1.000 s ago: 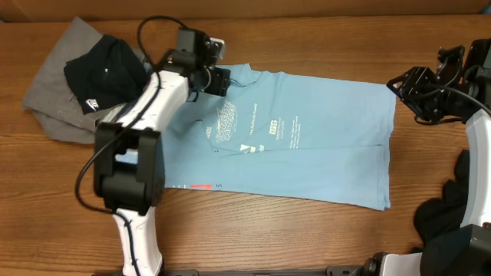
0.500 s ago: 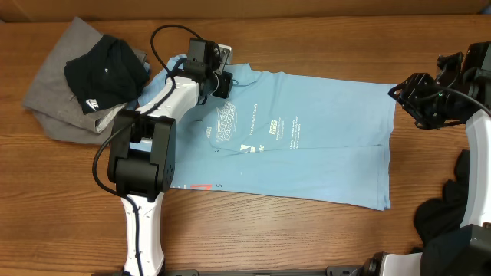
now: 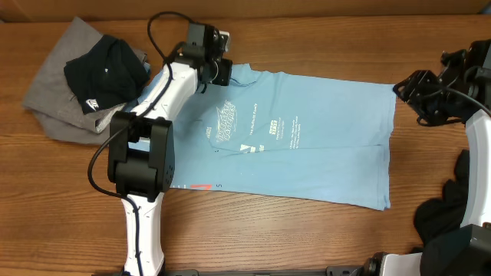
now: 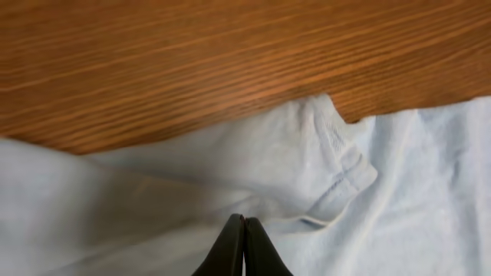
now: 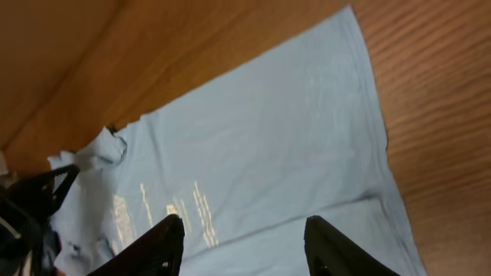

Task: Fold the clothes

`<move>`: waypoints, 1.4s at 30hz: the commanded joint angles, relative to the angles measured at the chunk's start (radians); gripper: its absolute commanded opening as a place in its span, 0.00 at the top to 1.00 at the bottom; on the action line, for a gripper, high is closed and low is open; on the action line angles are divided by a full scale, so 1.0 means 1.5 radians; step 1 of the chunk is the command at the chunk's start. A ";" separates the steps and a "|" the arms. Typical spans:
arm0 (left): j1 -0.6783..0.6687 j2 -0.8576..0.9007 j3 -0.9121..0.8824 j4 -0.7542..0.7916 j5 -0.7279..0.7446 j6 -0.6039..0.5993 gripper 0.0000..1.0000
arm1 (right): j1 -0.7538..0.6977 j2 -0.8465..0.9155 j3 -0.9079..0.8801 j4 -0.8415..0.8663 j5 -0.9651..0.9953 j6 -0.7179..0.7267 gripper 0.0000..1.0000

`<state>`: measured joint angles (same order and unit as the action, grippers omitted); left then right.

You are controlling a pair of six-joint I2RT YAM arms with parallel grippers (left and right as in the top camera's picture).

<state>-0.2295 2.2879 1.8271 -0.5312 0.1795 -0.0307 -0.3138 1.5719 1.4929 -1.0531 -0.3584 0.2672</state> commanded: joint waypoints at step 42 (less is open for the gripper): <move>-0.028 0.081 0.226 -0.153 -0.155 0.024 0.96 | 0.004 0.073 0.000 0.080 0.023 0.026 0.46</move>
<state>-0.2752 2.4062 2.1090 -0.7364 0.0345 0.0025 -0.3134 1.6749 1.4914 -0.9752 -0.3408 0.3096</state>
